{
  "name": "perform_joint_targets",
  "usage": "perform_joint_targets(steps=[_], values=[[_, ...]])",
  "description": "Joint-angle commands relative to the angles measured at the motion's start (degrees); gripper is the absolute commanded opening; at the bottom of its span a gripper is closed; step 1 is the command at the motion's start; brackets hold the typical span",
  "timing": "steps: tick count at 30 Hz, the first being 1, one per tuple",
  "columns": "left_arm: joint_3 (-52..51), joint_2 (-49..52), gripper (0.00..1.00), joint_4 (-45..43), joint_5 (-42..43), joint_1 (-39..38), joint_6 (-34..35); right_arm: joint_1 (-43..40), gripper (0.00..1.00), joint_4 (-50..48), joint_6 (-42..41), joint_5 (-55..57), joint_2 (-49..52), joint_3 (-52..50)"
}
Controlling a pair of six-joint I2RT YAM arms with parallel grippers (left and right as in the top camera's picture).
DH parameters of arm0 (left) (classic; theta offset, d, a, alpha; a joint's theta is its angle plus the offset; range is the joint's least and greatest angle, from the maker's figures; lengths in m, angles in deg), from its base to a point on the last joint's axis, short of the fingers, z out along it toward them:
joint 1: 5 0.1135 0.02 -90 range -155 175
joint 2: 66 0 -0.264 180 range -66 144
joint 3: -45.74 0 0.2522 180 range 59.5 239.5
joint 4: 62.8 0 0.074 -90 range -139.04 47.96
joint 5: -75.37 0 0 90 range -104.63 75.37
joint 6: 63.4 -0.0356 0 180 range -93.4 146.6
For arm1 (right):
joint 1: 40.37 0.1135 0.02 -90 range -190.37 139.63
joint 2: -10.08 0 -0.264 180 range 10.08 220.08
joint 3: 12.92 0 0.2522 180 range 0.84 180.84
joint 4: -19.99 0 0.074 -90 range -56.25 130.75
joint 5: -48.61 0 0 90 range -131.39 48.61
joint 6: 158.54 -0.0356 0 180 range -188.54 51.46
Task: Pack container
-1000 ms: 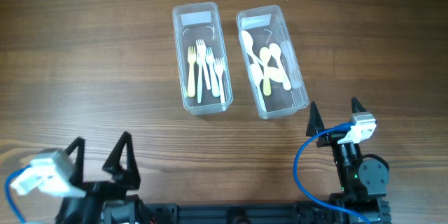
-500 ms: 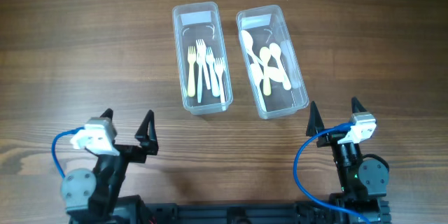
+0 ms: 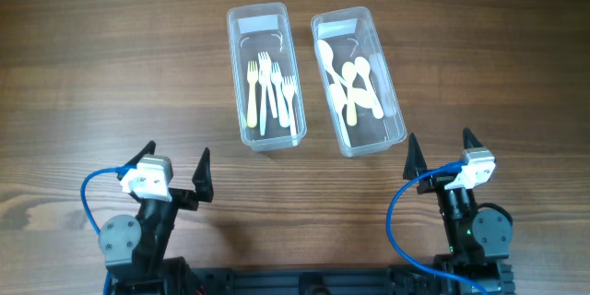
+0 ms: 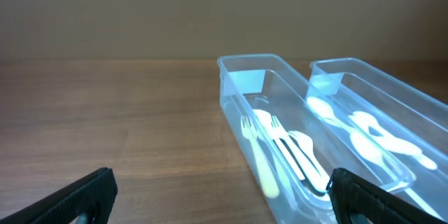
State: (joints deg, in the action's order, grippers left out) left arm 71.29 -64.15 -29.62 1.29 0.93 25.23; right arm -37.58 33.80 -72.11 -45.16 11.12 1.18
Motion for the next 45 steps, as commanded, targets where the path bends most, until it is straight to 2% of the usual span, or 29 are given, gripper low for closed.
perform_joint_targets(steps=[1,14,24,45], values=[[-3.5,-1.4,1.00,-2.1,-0.1,-0.3,-1.4,-0.2,1.00,-0.2,0.4,0.8,-0.4,0.0],[-7.6,-1.7,1.00,-6.6,-1.8,-0.3,-1.5,-0.2,1.00,-0.2,0.4,0.8,-0.5,0.0],[-10.8,-1.7,1.00,-15.0,-3.4,-0.3,-1.4,-0.2,1.00,-0.2,0.4,0.8,-0.5,0.0],[-11.5,-1.7,1.00,-17.6,-3.4,-0.3,-1.4,-0.2,1.00,-0.2,0.4,0.8,-0.5,0.0]])
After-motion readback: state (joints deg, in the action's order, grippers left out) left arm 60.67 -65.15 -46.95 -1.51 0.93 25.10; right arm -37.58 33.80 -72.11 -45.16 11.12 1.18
